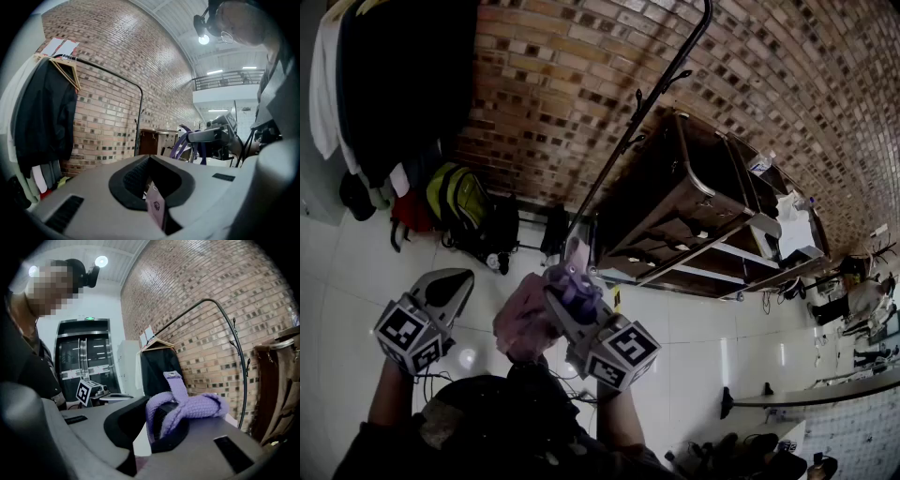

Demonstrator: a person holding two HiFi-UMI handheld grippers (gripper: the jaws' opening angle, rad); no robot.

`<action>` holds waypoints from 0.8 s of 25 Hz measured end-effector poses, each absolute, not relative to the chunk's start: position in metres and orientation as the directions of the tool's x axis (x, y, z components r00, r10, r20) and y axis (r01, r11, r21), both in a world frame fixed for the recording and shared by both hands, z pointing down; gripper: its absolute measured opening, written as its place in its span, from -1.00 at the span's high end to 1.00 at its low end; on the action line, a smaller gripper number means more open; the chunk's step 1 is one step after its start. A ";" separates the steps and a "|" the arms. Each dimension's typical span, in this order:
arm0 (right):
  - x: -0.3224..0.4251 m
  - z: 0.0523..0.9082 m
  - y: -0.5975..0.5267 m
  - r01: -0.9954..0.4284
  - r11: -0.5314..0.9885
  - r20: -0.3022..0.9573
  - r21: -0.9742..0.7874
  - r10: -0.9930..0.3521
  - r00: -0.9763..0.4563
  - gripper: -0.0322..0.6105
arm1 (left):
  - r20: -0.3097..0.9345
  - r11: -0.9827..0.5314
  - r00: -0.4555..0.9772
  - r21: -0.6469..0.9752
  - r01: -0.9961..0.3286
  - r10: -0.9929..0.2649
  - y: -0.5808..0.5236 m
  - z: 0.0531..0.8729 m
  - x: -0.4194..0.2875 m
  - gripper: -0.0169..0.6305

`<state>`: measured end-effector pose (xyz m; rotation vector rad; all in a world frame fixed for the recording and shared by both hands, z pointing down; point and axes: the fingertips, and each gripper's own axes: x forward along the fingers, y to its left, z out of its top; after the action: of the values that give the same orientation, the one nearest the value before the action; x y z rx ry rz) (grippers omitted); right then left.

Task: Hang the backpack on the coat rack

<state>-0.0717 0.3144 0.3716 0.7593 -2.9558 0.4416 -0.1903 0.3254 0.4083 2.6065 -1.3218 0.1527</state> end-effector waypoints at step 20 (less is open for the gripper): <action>-0.018 0.378 0.039 -0.330 0.902 0.117 -0.278 -0.309 -0.944 0.89 | 0.191 -0.504 0.531 0.175 -0.846 -0.826 0.039 0.409 -0.101 0.91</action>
<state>-0.0176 0.0392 0.3777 0.5035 -2.9948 0.4571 -0.1008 0.0390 0.4088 2.5253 -1.4068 0.1207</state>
